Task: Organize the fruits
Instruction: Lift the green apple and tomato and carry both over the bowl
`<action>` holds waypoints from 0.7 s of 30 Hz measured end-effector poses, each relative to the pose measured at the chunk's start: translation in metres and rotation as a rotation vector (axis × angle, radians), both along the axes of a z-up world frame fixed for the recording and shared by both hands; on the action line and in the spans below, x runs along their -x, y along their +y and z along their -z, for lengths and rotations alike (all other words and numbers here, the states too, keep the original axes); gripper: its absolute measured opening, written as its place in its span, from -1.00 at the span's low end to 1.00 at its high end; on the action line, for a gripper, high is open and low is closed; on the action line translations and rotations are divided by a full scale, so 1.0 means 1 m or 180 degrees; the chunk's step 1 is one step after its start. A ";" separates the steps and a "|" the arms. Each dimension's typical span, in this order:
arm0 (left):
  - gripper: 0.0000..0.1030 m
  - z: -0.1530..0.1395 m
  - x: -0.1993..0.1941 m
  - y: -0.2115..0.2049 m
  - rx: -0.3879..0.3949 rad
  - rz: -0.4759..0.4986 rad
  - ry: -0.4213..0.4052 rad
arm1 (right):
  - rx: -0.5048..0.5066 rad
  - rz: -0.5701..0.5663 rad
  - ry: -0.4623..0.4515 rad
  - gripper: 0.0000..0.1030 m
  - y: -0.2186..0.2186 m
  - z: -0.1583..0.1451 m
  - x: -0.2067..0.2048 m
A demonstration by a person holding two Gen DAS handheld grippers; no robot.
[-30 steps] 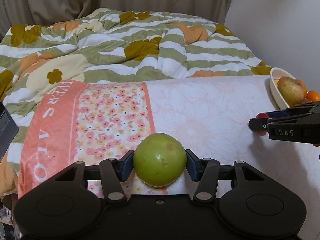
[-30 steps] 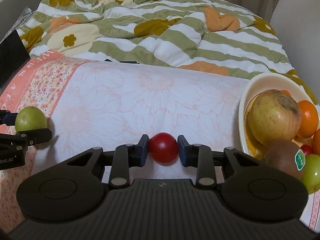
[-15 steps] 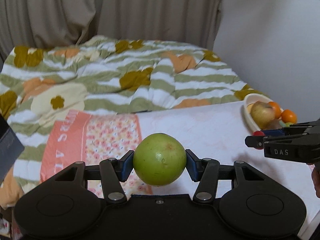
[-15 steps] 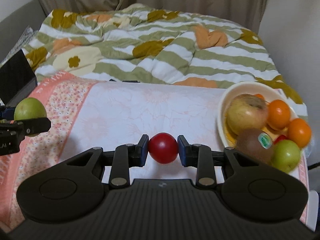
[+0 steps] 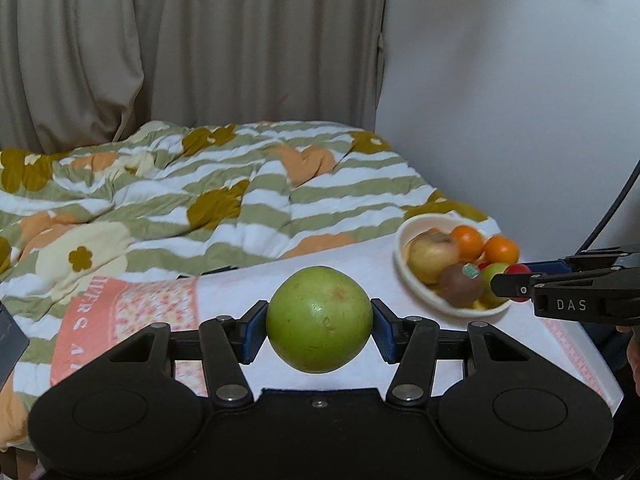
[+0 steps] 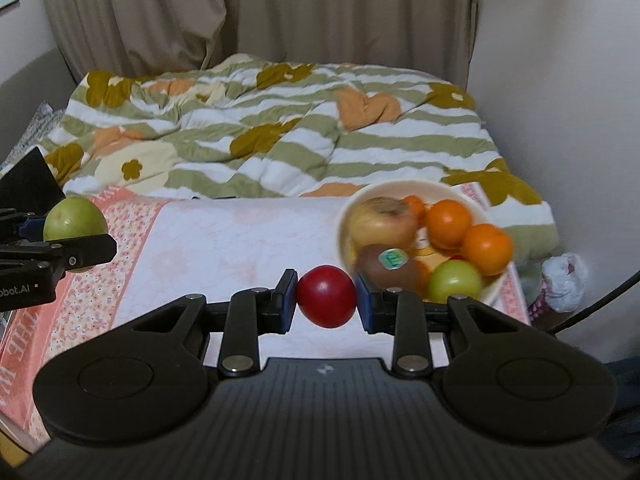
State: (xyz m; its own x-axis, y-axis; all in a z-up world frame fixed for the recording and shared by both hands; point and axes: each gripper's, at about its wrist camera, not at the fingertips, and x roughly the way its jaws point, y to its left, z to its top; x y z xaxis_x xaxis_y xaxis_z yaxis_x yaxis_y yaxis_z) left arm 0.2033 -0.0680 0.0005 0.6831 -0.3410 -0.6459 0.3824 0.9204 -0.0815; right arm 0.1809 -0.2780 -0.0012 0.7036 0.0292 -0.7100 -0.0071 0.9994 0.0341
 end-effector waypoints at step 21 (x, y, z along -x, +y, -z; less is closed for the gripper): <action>0.12 -0.010 -0.004 -0.172 -0.0038 -0.0282 -0.0159 | -0.0217 -0.0345 -0.0203 -0.10 -0.161 -0.014 -0.020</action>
